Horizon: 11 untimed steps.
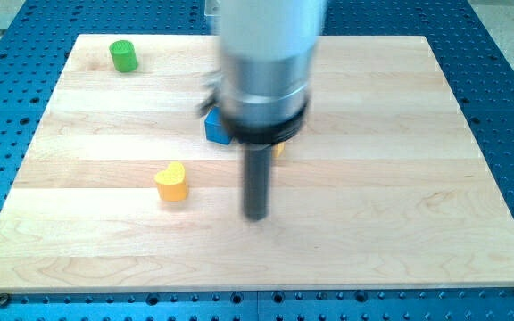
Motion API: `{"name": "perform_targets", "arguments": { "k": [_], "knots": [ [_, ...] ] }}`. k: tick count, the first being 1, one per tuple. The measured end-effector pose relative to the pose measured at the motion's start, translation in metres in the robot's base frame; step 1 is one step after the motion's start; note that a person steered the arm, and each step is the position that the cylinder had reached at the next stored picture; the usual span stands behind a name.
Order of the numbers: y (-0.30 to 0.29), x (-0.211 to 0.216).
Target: Place the yellow heart at the bottom of the blue triangle
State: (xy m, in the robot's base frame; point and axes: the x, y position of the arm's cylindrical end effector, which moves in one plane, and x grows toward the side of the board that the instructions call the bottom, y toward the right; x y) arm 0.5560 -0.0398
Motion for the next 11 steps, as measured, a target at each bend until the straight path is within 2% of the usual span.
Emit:
{"name": "perform_targets", "arguments": {
  "k": [1, 2, 3, 4, 5, 6, 8, 9, 10, 11],
  "knots": [
    [-0.054, -0.007],
    [-0.062, -0.041],
    [-0.084, -0.050],
    [-0.056, -0.073],
    [-0.110, -0.078],
    [-0.092, -0.100],
    [-0.001, -0.103],
    [0.008, -0.102],
    [-0.015, -0.087],
    [0.036, -0.062]
  ]
}}
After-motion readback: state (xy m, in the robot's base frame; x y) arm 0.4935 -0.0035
